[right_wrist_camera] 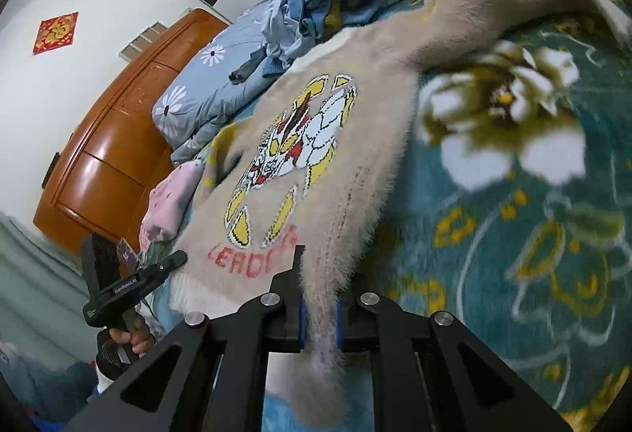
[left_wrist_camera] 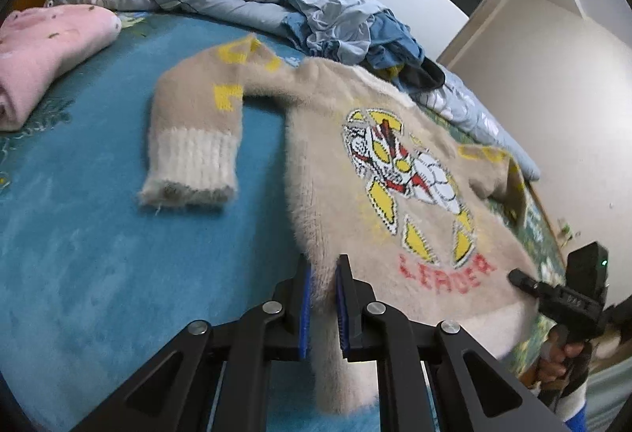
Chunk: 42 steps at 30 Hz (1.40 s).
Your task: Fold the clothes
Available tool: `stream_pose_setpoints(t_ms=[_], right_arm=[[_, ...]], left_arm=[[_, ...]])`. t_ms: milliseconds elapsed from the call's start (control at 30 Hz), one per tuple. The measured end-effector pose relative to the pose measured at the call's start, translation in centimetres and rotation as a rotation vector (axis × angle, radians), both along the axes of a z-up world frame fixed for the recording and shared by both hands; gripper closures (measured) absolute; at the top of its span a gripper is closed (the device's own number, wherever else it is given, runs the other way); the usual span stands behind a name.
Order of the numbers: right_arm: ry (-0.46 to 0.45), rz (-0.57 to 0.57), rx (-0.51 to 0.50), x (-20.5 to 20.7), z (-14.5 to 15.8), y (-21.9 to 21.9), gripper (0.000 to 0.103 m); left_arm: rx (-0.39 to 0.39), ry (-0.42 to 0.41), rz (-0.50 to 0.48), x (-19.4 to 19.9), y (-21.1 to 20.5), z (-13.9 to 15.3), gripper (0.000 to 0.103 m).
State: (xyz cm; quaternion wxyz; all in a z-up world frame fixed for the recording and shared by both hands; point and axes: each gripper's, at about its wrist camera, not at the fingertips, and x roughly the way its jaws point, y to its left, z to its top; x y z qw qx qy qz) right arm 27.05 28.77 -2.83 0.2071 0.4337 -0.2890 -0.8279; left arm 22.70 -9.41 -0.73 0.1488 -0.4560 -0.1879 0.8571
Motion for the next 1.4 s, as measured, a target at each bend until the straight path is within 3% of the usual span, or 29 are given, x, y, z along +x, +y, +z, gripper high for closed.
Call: stream_pose_setpoints(t_ms=[267, 400, 500, 567, 633, 733, 833, 967, 1100, 1133, 1167, 1233, 1400], right_arm=[[-0.033, -0.007, 0.047, -0.1, -1.5, -0.5, 0.093], [-0.020, -0.008, 0.071, 0.0, -1.3, -0.3, 0.086], [-0.003, -0.062, 0.096, -0.1, -0.9, 1.0, 0.078], [0.003, -0.104, 0.092, -0.4, -0.7, 2.2, 0.075], [0.001, -0.135, 0.085, -0.7, -0.7, 2.9, 0.073], [-0.008, -0.165, 0.082, -1.0, -0.9, 4.0, 0.073], [-0.025, -0.169, 0.072, -1.3, -1.4, 4.2, 0.073], [-0.047, -0.177, 0.061, -1.7, -2.2, 4.6, 0.073], [-0.047, -0.181, 0.039, -1.8, -2.2, 5.1, 0.073], [-0.047, -0.180, 0.040, -1.8, -2.2, 5.1, 0.073], [-0.047, -0.179, 0.041, -1.9, -2.2, 5.1, 0.073], [-0.047, -0.179, 0.039, -2.1, -2.2, 5.1, 0.073], [-0.049, -0.180, 0.024, -2.5, -2.2, 5.4, 0.073]], left_arm=[[-0.059, 0.004, -0.017, 0.1, 0.6, -0.8, 0.091], [-0.047, 0.022, -0.032, 0.2, 0.1, -0.5, 0.087], [-0.095, 0.055, -0.021, 0.3, -0.4, 0.4, 0.077], [-0.131, 0.082, -0.003, 0.0, -0.8, 1.0, 0.062], [-0.193, 0.112, 0.034, -0.6, -1.1, 1.7, 0.054], [-0.409, 0.159, 0.083, -2.3, -0.2, 1.9, 0.041], [-0.563, 0.163, 0.047, -3.7, 1.1, 0.5, 0.037], [-0.695, 0.130, 0.008, -5.2, 2.3, -2.2, 0.037], [-0.671, 0.132, 0.043, -5.7, 1.5, -2.5, 0.038], [-0.659, 0.132, 0.058, -5.8, 1.2, -2.4, 0.045], [-0.648, 0.132, 0.068, -5.9, 0.9, -2.3, 0.061], [-0.620, 0.135, 0.085, -5.9, 0.1, -2.0, 0.076], [-0.555, 0.184, 0.169, -5.7, -3.1, 0.3, 0.085]])
